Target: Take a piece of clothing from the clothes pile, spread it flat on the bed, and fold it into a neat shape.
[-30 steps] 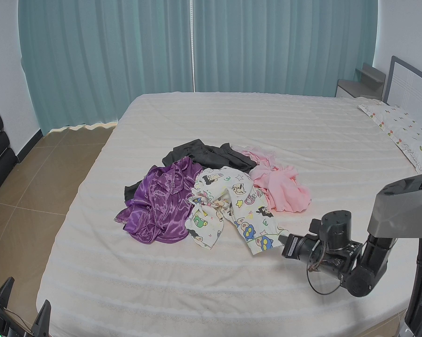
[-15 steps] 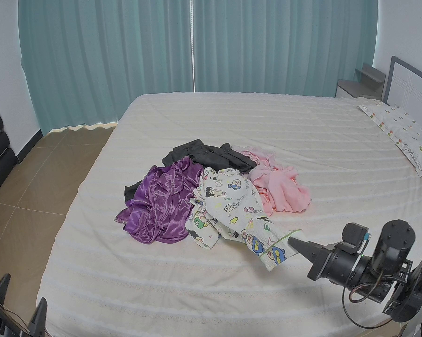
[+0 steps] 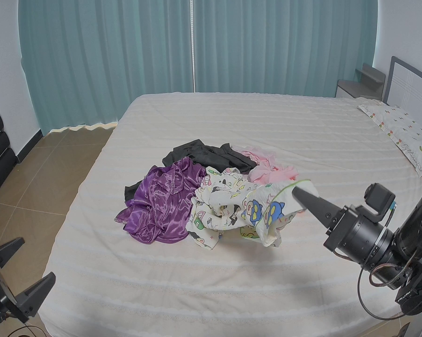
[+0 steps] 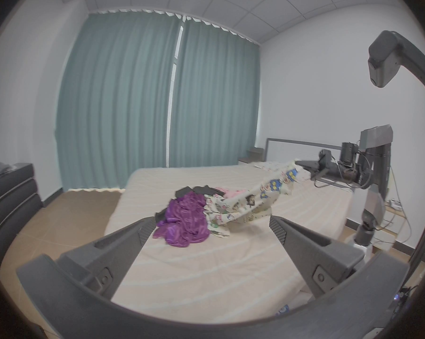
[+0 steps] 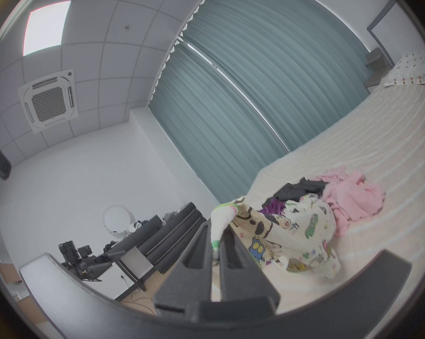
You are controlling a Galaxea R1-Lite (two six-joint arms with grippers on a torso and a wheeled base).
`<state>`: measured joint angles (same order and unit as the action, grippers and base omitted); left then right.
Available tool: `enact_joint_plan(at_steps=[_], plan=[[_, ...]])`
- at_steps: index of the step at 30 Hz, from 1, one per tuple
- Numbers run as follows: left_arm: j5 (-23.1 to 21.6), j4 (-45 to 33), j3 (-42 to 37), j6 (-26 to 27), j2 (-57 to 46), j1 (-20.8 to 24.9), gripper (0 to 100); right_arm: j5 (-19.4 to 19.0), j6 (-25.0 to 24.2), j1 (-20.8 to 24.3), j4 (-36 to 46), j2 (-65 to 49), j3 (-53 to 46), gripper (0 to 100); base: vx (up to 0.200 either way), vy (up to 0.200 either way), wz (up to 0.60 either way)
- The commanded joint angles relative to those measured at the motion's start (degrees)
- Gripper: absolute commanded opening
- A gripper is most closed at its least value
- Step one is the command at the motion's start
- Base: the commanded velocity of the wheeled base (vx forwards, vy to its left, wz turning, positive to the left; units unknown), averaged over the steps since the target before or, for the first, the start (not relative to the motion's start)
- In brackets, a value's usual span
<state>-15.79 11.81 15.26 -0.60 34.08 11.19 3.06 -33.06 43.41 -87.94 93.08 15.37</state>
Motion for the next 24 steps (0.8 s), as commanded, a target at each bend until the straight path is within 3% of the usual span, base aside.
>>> enact_joint_plan(at_steps=[1, 4, 5, 7, 10, 12, 18, 24], plan=[[-3.81, 34.95, 4.16, 0.33, 60.40, 23.09, 100, 0.28, 0.19, -2.28, 13.85, -4.75, 23.74, 0, 0.000, 0.000, 0.00], [0.32, 45.84, 4.07, -2.65, 69.63, 26.69, 100, 0.54, 0.28, -0.70, 14.55, -5.36, 27.08, 0, 0.000, 0.000, 0.00], [0.32, 45.84, 4.07, -2.65, 69.63, 26.69, 100, 0.54, 0.28, -0.70, 14.55, -5.36, 27.08, 0, 0.000, 0.000, 0.00], [5.50, 55.51, 4.34, -5.91, 78.33, 30.82, 100, 1.07, 0.19, -0.61, 16.49, -4.57, 30.33, 0, 0.000, 0.000, 0.00], [7.88, 59.64, 4.95, -6.61, 82.72, 32.40, 100, 2.04, 0.19, -0.52, 17.63, -3.78, 32.00, 0, 0.000, 0.000, 0.00], [11.83, 66.94, 6.62, -7.58, 89.67, 34.34, 100, 5.55, 0.19, -0.08, 17.98, -2.64, 35.43, 0, 0.000, 0.000, 0.00], [17.46, 74.58, 10.23, -12.23, 97.75, 36.97, 100, 6.43, 0.28, 1.94, 19.65, -2.72, 38.68, 0, 0.000, 0.000, 0.00], [19.65, 77.92, 10.75, -12.67, 101.88, 37.76, 100, 7.14, 0.28, 2.56, 22.20, -1.49, 42.81, 0, 0.000, 0.000, 0.00]])
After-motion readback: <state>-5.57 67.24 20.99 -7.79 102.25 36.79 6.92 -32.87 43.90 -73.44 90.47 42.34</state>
